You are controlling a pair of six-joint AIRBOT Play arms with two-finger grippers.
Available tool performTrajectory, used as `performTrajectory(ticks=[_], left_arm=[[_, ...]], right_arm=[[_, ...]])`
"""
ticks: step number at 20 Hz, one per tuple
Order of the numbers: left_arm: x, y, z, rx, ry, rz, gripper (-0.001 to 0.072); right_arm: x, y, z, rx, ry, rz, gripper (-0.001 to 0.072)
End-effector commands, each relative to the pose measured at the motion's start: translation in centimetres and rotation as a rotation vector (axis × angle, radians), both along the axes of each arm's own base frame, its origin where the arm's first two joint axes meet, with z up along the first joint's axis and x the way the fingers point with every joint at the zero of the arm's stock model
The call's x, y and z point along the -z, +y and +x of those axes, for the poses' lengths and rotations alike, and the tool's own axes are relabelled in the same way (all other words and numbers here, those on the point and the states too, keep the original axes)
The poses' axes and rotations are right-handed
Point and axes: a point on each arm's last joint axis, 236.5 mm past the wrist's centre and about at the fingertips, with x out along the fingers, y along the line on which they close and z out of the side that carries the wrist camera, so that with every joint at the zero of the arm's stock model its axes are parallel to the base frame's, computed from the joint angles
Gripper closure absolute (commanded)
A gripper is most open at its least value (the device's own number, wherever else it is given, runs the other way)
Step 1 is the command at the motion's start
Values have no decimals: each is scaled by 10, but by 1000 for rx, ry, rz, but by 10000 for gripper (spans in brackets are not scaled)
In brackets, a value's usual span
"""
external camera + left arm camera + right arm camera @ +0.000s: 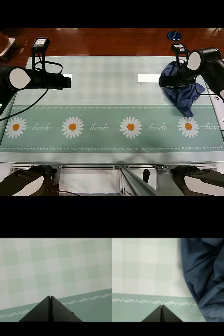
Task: Fold the shirts.
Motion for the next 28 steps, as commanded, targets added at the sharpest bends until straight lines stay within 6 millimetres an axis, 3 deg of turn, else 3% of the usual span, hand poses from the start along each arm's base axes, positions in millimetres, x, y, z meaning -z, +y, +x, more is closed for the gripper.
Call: performTrajectory(ticks=[1, 11, 15, 19, 20, 21, 22, 23, 26, 28], left_arm=[[0, 0, 0, 0, 0, 0, 690], [-1, 0, 2, -1, -10, -2, 690], [-33, -5, 36, -21, -202, -48, 690], [-63, -7, 59, -38, -358, -85, 690], [-70, -8, 65, -43, -395, -94, 689], [-75, -8, 70, -46, -425, -100, 622], [-76, -9, 77, -51, -451, -106, 354], [-73, -9, 83, -54, -466, -108, 200], [-47, -11, 89, -54, -410, -95, 200], [-28, -12, 91, -53, -369, -85, 200]], right_arm=[[0, 1, 0, -1, 2, 0, 687], [0, 1, 0, -1, 1, 1, 687], [-6, 4, 18, -8, -78, 14, 687], [-26, 5, 58, -34, -268, 5, 685], [-34, -9, 68, -49, -319, -70, 611], [-42, -30, 79, -34, -368, -153, 309], [-46, -53, 87, 1, -401, -218, 297], [-45, -79, 92, 55, -413, -262, 297], [-7, -150, 89, 319, -355, -201, 297], [32, -176, 82, 444, -281, -102, 298]])
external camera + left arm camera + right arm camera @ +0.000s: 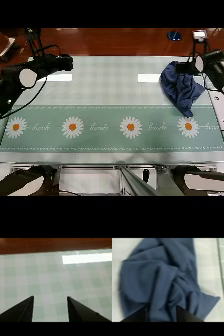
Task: Fold the shirts.
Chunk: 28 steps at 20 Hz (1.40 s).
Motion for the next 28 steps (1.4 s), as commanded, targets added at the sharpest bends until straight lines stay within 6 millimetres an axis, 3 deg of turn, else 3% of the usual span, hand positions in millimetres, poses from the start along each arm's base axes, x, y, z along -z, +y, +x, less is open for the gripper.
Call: performTrajectory(ticks=[1, 4, 8, 9, 10, 11, 13, 15, 18, 20, 23, 26, 28], left_arm=[[23, -1, 8, -2, 33, 9, 201], [45, -1, 3, 1, 104, 23, 200], [70, 0, -16, 5, 238, 39, 200], [77, 2, -24, 11, 278, 52, 200], [84, 7, -33, 24, 328, 84, 200], [90, 17, -44, 35, 382, 119, 201], [94, 47, -68, 0, 493, 146, 200], [96, 64, -100, -32, 614, 108, 201], [95, 13, -153, 96, 628, -96, 201], [104, -6, -184, 117, 590, -161, 201], [118, -8, -217, 128, 600, -178, 200], [128, -4, -222, 108, 621, -191, 200], [119, -6, -213, 81, 590, -250, 200]], right_arm=[[52, -51, -7, 204, 33, 161, 299], [98, -55, -15, 267, 103, 304, 301], [132, -35, -16, 232, 166, 398, 317], [137, -26, -17, 228, 179, 439, 405], [136, -15, -17, 203, 189, 480, 606], [123, -5, -11, 147, 181, 504, 686], [69, -3, 7, 46, 99, 475, 686], [-15, 3, 28, -16, -70, 447, 686], [-158, 26, 35, -141, -371, 391, 686], [-236, 49, 18, -223, -512, 347, 686], [-325, 81, -22, -321, -674, 309, 686], [-418, 130, -71, -486, -865, 307, 687], [-449, 156, -100, -569, -903, 309, 687]])
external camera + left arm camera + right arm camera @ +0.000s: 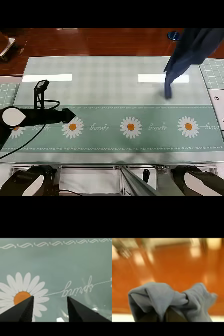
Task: Fold the shirts.
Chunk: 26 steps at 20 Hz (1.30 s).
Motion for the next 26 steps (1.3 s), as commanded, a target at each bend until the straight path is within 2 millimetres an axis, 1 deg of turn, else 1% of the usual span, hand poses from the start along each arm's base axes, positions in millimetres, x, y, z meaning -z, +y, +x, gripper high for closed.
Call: performTrajectory(ticks=[1, 2, 3, 4, 5, 6, 7, 9, 10, 12, 14, 16, 18, 20, 21, 22, 23, 24, 25, 26], left_arm=[[-5, -3, 5, -62, -23, -77, 201], [-8, 0, 12, -87, -49, -83, 200], [-11, 5, 20, -113, -78, -82, 201], [-15, 9, 28, -145, -103, -93, 201], [-20, 11, 34, -179, -117, -120, 201], [-25, 14, 40, -217, -128, -153, 201], [-30, 18, 44, -246, -143, -170, 200], [-40, 33, 50, -284, -188, -167, 201], [-45, 40, 52, -287, -216, -153, 201], [-53, 55, 53, -312, -252, -138, 201], [-54, 62, 49, -327, -240, -139, 201], [-49, 57, 42, -302, -204, -141, 201], [-45, 53, 36, -276, -180, -140, 201], [-44, 51, 33, -266, -165, -142, 201], [-42, 50, 31, -259, -155, -141, 201], [-40, 49, 29, -243, -151, -135, 201], [-38, 48, 28, -225, -150, -126, 201], [-36, 46, 27, -218, -140, -128, 200], [-34, 41, 23, -200, -122, -130, 200], [-31, 36, 17, -178, -96, -135, 201]], right_arm=[[-70, 49, -62, -140, -143, -29, 687], [-75, 64, -74, -183, -150, -31, 687], [-75, 82, -82, -237, -145, -25, 687], [-70, 98, -89, -288, -128, -32, 687], [-60, 116, -95, -342, -95, -50, 687], [-46, 128, -99, -382, -48, -78, 687], [-26, 138, -100, -411, 21, -119, 687], [24, 151, -97, -445, 186, -173, 687], [55, 162, -95, -475, 275, -182, 687], [116, 191, -91, -540, 432, -183, 687], [180, 234, -94, -630, 568, -164, 687], [239, 282, -97, -700, 666, -117, 687], [298, 325, -98, -732, 772, -67, 686], [345, 359, -99, -739, 871, -7, 686], [369, 372, -98, -723, 924, 37, 668], [387, 381, -98, -707, 973, 79, 608], [400, 390, -101, -709, 1026, 137, 458], [402, 396, -104, -735, 1051, 183, 301], [394, 395, -103, -781, 1052, 215, 300], [380, 383, -95, -800, 1051, 238, 300]])
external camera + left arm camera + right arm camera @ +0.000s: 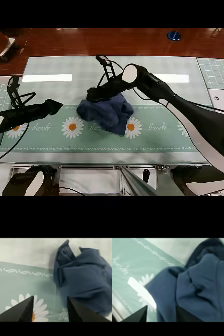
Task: Fold the shirts.
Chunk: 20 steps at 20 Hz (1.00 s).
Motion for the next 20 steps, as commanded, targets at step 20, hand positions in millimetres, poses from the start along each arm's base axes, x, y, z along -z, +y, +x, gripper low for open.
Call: performTrajectory(ticks=[20], left_arm=[[94, -199, -34, 337, 332, -399, 200]], right_arm=[[93, -324, 0, 692, 258, -164, 304]])
